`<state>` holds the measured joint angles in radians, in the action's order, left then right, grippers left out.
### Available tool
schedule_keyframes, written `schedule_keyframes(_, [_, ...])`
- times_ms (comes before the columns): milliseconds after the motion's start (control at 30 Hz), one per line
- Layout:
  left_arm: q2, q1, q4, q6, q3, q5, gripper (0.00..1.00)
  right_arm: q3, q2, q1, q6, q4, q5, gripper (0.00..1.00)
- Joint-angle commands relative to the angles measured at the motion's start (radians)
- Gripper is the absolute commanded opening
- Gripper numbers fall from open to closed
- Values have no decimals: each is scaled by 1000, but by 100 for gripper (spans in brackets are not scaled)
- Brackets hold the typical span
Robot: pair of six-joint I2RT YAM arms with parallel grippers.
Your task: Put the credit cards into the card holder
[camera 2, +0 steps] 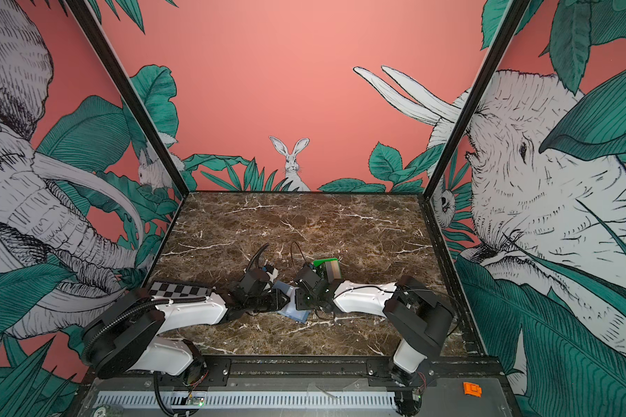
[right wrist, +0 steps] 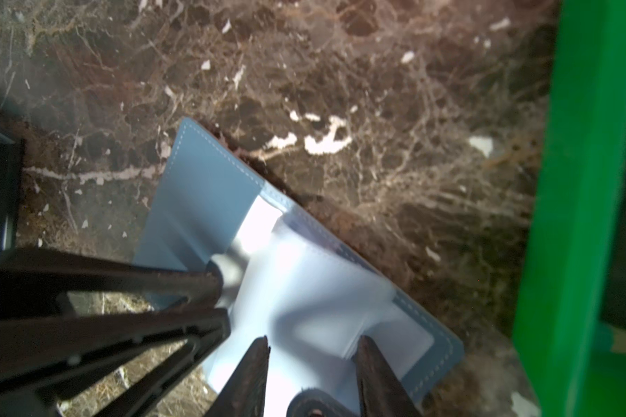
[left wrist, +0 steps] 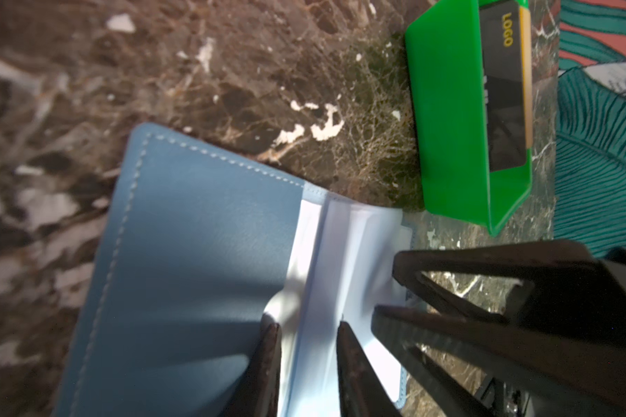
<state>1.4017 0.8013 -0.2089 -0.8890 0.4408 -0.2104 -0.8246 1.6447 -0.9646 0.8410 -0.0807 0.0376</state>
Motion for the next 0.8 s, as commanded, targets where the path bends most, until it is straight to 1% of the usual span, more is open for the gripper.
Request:
schedule_keyframes(0, [-49, -6, 23, -77, -64, 44, 29, -36, 59, 15, -48, -35, -5, 40])
schedule_keyframes(133, [-99, -7, 31, -108, -93, 63, 28, -92, 97, 20, -82, -51, 11, 40])
schedule_keyframes(233, [-125, -7, 58, -121, -100, 82, 28, -110, 89, 20, -97, -72, 11, 40])
schedule_keyframes(467, [-195, -5, 40, -191, -163, 130, 28, -21, -36, 19, -70, -72, -5, 40])
schedule_keyframes(500, [-204, -5, 42, -194, -164, 132, 28, -6, -72, 20, -64, -73, -4, 40])
schedule_keyframes(633, [-229, -3, 50, -208, -160, 138, 29, 45, -131, 12, -42, -75, 6, 40])
schedule_keyframes(767, [-255, 6, 47, -225, -150, 145, 29, 57, -164, -19, -61, -80, 12, 42])
